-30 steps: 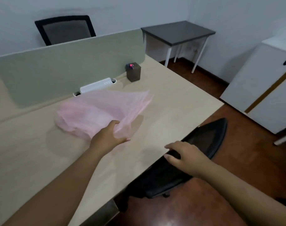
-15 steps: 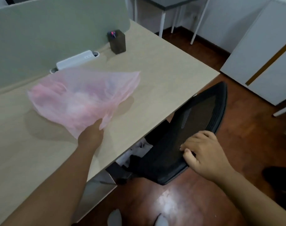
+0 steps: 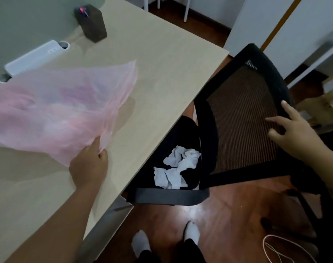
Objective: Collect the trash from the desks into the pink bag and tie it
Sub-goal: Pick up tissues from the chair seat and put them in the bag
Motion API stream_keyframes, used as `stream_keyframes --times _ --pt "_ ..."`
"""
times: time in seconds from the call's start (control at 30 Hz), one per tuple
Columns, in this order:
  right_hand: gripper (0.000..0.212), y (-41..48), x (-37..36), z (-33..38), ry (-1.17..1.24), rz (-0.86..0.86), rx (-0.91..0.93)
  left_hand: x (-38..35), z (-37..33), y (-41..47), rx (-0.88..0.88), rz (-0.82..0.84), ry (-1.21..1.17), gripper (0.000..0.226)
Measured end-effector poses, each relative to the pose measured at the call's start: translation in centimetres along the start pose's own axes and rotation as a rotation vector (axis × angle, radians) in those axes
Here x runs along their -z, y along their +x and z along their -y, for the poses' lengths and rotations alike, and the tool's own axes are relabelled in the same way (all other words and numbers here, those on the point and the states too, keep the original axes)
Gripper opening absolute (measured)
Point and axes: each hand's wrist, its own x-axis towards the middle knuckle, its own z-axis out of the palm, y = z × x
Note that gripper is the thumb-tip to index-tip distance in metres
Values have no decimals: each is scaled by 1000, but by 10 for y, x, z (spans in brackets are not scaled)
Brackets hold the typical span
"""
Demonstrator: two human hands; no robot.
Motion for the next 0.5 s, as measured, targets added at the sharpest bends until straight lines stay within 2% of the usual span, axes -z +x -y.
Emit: stream_keyframes --times 0.07,0.13,0.17,0.23,0.27,0.3,0.4,0.5 --pt "45 5 3 -6 -94 32 -11 0 1 -1 -6 -21 0 53" --pt "54 4 -7 2 -368 -66 12 -1 1 -1 3 -35 -4 52" --pt "57 2 -18 14 -469 -166 76 -2 0 0 -1 -43 2 51" --pt "65 -8 -56 52 -412 -274 289 -1 0 0 12 -46 -3 50" --pt "71 -10 -83 73 -328 -232 400 -1 0 -1 9 -52 -11 50" --pt "78 -10 -112 92 -236 -111 451 1 -1 -3 1 -62 -5 49" --pt "100 6 -210 117 -87 284 344 0 -3 -2 42 -51 4 43" --pt "118 22 -300 108 -114 455 222 -11 5 0 68 -74 -7 41"
